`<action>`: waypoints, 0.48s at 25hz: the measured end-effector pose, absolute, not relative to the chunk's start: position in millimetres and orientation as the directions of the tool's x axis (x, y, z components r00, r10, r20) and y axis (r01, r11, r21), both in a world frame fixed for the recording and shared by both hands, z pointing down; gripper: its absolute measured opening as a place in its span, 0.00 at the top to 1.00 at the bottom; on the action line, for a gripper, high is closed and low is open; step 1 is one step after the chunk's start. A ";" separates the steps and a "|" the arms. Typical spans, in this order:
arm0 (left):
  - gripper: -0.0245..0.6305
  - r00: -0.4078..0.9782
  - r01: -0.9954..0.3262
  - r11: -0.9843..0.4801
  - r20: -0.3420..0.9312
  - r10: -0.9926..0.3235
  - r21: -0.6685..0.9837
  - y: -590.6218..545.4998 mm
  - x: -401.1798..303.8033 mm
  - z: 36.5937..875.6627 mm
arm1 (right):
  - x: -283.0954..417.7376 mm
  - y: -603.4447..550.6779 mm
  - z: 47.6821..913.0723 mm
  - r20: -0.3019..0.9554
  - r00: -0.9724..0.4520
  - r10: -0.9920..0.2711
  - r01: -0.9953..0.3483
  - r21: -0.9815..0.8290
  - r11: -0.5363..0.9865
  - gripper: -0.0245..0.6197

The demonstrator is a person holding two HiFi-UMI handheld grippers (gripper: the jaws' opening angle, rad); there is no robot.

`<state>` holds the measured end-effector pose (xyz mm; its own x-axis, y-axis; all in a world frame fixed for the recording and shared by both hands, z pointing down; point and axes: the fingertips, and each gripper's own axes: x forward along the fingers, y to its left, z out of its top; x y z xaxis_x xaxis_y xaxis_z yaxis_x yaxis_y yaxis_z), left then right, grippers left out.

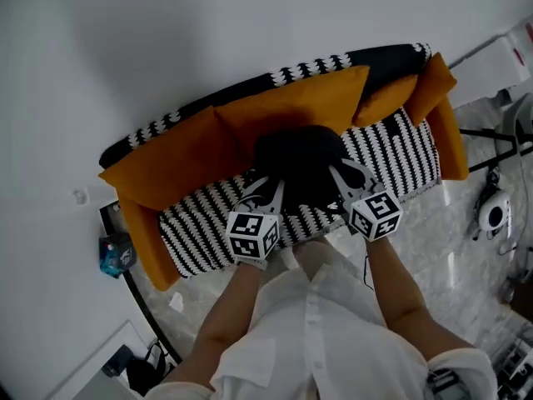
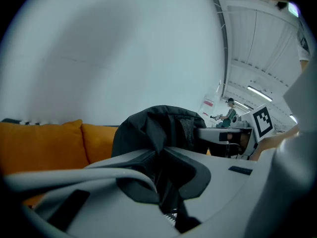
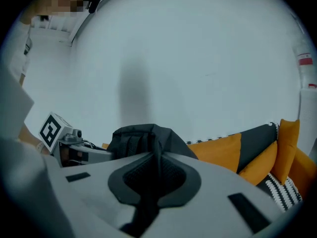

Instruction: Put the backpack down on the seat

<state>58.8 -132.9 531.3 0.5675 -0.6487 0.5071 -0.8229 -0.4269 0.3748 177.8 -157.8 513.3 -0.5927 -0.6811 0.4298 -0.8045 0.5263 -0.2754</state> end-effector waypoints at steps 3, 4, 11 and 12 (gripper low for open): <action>0.89 0.530 -0.845 -0.363 0.537 -0.656 0.392 -139.8 56.3 561.5 | 174.5 -171.5 542.9 0.461 -0.611 -0.643 -0.788 -0.278 0.549 0.92; 0.89 0.519 -0.851 -0.341 0.547 -0.657 0.398 -141.8 55.3 571.8 | 173.3 -175.5 553.1 0.472 -0.615 -0.631 -0.784 -0.280 0.555 0.92; 0.89 0.467 -0.875 -0.226 0.624 -0.627 0.428 -152.3 49.1 645.7 | 168.7 -193.0 628.7 0.564 -0.606 -0.560 -0.782 -0.293 0.550 0.92; 0.89 0.470 -0.873 -0.222 0.626 -0.623 0.434 -154.5 48.7 653.1 | 168.4 -195.0 636.7 0.572 -0.604 -0.555 -0.783 -0.297 0.547 0.92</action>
